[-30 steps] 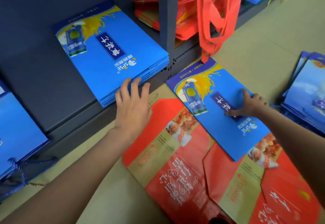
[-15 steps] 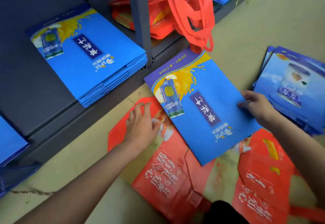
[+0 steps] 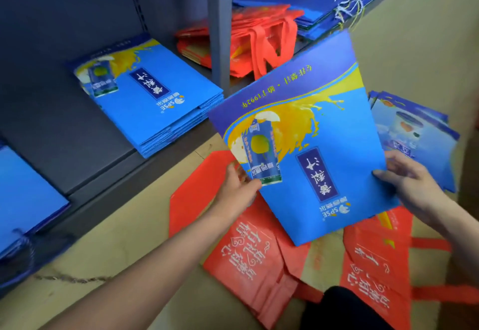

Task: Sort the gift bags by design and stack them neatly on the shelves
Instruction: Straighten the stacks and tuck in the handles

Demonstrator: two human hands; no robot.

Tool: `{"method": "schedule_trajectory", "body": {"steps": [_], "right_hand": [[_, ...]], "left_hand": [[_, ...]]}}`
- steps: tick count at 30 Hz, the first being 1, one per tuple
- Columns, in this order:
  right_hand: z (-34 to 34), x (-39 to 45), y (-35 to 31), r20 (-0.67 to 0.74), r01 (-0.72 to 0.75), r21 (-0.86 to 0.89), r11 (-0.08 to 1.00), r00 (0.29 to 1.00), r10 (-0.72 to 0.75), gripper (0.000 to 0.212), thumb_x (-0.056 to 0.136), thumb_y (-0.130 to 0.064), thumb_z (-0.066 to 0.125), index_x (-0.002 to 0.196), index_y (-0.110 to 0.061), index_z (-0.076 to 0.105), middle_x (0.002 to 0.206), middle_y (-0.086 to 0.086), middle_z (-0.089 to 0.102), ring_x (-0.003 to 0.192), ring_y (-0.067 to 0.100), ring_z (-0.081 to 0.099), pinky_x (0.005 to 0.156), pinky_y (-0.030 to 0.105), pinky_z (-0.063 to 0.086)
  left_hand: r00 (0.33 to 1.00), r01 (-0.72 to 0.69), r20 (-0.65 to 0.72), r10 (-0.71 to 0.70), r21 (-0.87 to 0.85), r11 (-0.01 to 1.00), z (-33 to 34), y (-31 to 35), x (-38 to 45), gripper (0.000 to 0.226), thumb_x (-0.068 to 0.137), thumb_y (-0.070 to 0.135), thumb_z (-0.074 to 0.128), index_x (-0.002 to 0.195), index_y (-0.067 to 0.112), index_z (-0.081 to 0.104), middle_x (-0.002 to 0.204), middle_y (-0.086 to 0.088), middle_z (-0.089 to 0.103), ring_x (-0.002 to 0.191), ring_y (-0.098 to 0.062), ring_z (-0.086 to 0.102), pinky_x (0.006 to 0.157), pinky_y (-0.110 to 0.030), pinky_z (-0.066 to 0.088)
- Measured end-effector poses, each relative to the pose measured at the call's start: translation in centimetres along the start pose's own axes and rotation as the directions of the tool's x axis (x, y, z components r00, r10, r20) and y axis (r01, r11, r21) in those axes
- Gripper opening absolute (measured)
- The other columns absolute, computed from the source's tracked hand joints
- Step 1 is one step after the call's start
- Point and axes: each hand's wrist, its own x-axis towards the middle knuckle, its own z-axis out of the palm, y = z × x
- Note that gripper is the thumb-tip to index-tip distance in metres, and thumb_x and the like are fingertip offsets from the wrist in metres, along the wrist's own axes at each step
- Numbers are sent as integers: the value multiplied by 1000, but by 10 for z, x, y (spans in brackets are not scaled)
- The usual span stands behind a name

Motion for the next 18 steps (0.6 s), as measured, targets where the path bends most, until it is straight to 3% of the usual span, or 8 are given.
{"method": "schedule_trajectory", "body": {"steps": [2,4,8,10,13,16,18], "right_hand": [[16,7,-15,68,48,-4,999,997,-47,9,83,-19,66,81,-26,61,76,-11,70,67,1,63,61,12,50],[41,24,-27,116,105,-89,990,989,-94,32,89,8,48,86,-23,55,75,-16,68,65,-4,60,60,9,48],[117,60,-61,194,242,-213,947,960,-202,35,82,8,55,85,-25,44,87,-8,54,61,-12,52,57,7,42],[153,76,-74,222,318,-235,919,938,-267,35,81,10,51,91,-22,40,91,-1,48,62,-15,49,61,8,41],[198,92,-95,277,457,-257,851,879,-388,39,81,9,45,107,-19,38,91,-6,46,75,-3,48,74,27,42],[224,115,-111,180,486,-334,808,874,-451,48,79,8,53,122,-12,43,92,-2,47,81,16,46,69,25,39],[238,130,-118,123,384,-328,863,923,-364,47,80,1,61,122,-9,45,90,0,49,78,17,47,62,19,35]], "left_hand": [[995,-63,-72,71,103,993,-9,-1,-6,34,82,13,60,108,21,41,90,8,57,82,-11,57,69,-20,42],[974,-109,-183,135,144,984,-25,1,-10,31,85,6,58,106,20,39,94,6,54,83,-11,53,65,-20,36],[902,-186,-351,252,212,960,-71,4,-10,41,83,9,57,121,9,41,113,-6,58,104,-27,58,83,-29,45],[849,-183,-429,308,308,934,-96,9,-9,49,82,13,57,128,7,40,117,-13,58,106,-33,57,89,-38,46],[781,-154,-525,338,362,919,-126,15,-6,53,83,9,57,132,3,36,125,-16,52,113,-32,53,93,-41,43],[813,-56,-514,275,401,915,-152,22,3,61,86,14,57,138,0,29,128,-18,47,118,-33,47,90,-29,37],[816,-2,-512,268,461,887,-168,27,6,67,88,18,55,144,4,22,136,-17,43,124,-34,41,95,-31,33]]}}
